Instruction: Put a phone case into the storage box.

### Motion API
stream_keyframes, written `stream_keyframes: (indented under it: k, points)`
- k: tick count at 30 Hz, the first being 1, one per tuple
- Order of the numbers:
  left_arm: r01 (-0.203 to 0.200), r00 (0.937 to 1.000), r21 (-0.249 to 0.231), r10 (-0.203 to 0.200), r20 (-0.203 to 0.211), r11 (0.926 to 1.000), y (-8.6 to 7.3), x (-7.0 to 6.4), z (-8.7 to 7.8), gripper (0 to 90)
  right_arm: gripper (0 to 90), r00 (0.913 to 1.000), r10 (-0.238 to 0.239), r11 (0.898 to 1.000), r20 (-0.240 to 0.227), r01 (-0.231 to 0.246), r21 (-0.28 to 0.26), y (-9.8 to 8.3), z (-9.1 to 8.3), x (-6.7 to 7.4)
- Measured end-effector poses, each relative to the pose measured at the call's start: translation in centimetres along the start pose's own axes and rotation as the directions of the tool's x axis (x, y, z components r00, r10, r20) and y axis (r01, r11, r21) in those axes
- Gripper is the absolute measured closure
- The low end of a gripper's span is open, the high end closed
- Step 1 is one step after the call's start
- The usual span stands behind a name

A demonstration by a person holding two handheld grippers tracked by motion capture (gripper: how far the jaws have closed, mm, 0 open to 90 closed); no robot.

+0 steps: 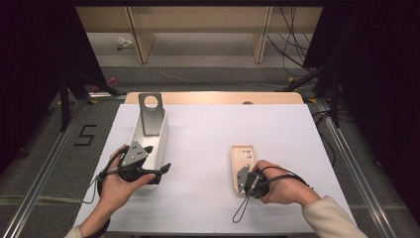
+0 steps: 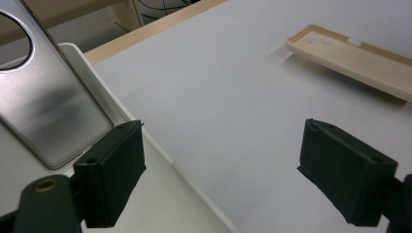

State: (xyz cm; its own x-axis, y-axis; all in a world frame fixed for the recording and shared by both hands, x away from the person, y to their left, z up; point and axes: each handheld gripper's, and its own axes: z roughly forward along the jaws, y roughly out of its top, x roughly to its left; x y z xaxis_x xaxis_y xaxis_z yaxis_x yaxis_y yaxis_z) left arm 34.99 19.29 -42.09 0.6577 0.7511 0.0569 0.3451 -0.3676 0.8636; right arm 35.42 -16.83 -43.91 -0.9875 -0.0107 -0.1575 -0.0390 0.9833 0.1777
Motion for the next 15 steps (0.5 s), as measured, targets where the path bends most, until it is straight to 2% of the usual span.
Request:
stream_keyframes:
  k: [5, 7, 13, 15]
  points:
    - [0.001, 1.0, -0.002, -0.001, 0.0, 1.0, 0.0, 0.0, 0.0, 16.0, 87.6, 0.9998, 0.009, 0.998, 0.015, -0.008, -0.069, -0.3, -0.5, -0.3]
    - [0.002, 1.0, -0.002, -0.002, 0.001, 1.0, 0.0, 0.0, 0.0, 16.1, 87.6, 0.9993, 0.026, 0.995, 0.026, -0.023, -0.094, -0.4, -0.7, -0.4]
    - [0.003, 1.0, -0.005, -0.003, 0.002, 1.0, 0.1, 0.0, -0.1, 16.3, 87.7, 0.998, 0.06, 0.98, 0.018, -0.056, -0.188, -0.8, -1.1, -0.6]
    - [0.003, 1.0, -0.006, -0.003, 0.003, 1.0, 0.1, 0.1, -0.1, 16.4, 87.8, 0.9979, 0.06, 0.975, 0.023, -0.054, -0.215, -0.9, -1.1, -0.6]
